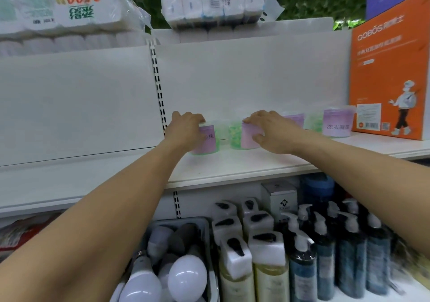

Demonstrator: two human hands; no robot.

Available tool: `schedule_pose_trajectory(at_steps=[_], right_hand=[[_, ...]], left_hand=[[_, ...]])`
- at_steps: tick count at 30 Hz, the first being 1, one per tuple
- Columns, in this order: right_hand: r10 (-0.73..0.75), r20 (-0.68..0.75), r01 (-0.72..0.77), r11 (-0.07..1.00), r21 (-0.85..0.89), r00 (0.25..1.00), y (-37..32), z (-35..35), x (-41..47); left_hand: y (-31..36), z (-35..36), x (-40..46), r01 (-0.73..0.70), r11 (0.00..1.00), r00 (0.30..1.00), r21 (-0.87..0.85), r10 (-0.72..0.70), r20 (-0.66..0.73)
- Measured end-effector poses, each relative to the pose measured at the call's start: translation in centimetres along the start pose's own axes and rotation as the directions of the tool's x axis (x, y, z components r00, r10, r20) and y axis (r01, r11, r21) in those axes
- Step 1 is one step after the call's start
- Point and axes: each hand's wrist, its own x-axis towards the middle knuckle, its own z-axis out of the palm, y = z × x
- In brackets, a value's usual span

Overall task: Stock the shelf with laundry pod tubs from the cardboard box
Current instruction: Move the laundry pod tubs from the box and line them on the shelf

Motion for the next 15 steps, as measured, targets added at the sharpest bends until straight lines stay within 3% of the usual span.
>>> schedule_pose_trajectory(at_steps=[2, 4, 7, 11, 15], right_hand=[[0.028, -0.039, -0.024, 0.996, 0.086, 0.999, -0.4, -0.4, -1.2], [0.073, -0.095, -0.051, 0.974, 0.219, 0.993, -0.9, -0.7, -2.8], [0.105, -0.221, -0.041, 0.960, 0.276, 0.969, -2.1, -0.4, -5.6], [0.164, -0.376, -0.057, 0.959, 0.278, 0.912, -3.7, 0.2, -10.3], [0.149, -0.513, -0.021, 0.969, 0.247, 0.845, -4.5, 0.0, -15.3]], left_hand=[[-0.2, -0.7, -1.2, -0.018, 0.996, 0.993, -0.082, 0.027, 0.111], [-0.2, -1.5, -3.2, -0.056, 0.982, 0.992, -0.182, 0.075, 0.097], [0.1, -1.9, -7.0, -0.165, 0.947, 0.986, -0.275, 0.148, -0.082], [0.6, -1.3, -12.2, -0.327, 0.887, 0.918, -0.326, 0.217, -0.332], [2.0, -0.5, -17.4, -0.388, 0.851, 0.887, -0.354, 0.241, -0.393]])
